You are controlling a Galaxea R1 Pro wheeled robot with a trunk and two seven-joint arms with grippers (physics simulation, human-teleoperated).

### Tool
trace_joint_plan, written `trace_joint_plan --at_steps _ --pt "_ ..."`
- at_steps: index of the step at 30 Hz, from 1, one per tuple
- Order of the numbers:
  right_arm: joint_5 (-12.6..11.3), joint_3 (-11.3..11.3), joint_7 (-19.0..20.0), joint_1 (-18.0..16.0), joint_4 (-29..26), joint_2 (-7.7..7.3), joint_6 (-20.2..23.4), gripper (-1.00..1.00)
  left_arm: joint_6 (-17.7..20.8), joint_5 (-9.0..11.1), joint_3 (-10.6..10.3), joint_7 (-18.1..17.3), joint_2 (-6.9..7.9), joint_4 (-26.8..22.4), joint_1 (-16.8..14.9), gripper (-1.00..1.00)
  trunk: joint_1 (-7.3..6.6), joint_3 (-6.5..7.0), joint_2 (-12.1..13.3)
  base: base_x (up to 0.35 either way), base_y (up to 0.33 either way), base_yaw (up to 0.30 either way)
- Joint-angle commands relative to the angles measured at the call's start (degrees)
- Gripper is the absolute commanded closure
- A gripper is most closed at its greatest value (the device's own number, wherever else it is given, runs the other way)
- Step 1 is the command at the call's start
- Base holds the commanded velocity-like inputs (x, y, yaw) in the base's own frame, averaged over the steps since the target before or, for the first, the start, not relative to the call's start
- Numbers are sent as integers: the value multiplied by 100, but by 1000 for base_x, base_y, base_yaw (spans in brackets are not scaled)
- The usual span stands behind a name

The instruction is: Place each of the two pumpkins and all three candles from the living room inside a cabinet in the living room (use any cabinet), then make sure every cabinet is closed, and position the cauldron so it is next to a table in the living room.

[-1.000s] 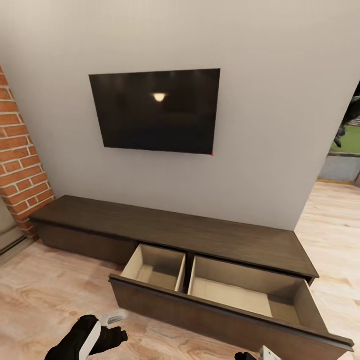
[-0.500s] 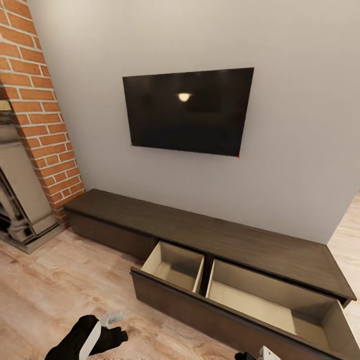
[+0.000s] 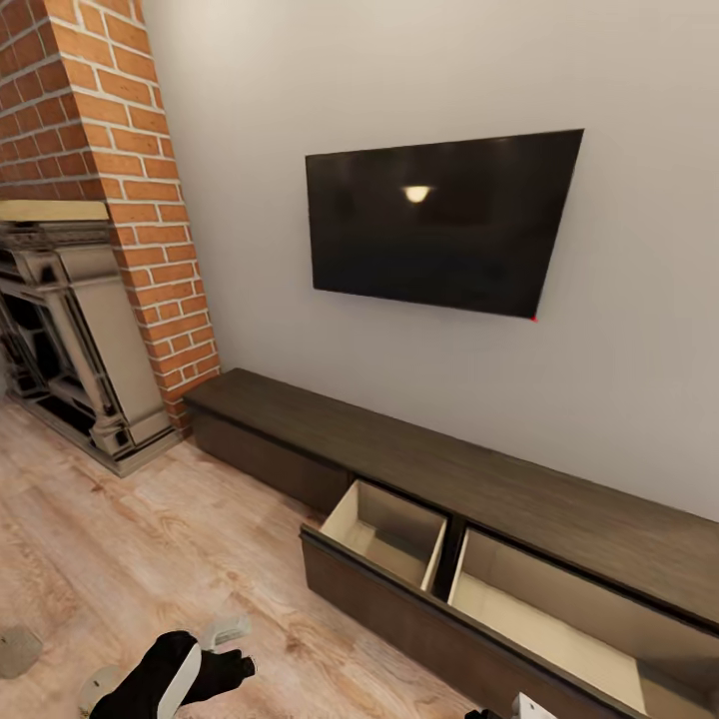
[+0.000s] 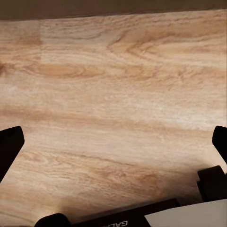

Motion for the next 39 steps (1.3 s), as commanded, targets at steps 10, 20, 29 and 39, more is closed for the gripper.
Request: trace_joint_plan --at_steps 10,20,29,39 --pt "-31 61 10 0 -35 -5 16 -100 14 -8 18 -19 16 3 -2 -100 0 -6 -3 0 0 292" --pt "-31 95 3 0 -29 -7 9 -100 -4 -5 14 -18 18 3 -4 -100 0 -6 -3 0 0 278" --pt "-31 479 -11 -1 -31 -5 8 -100 -12 -8 13 -16 -2 3 -1 -100 0 -6 -3 0 0 195" --pt "-31 510 -12 2 -36 -5 4 -100 -74 -14 5 -13 -18 3 -3 -100 0 -6 -3 0 0 290"
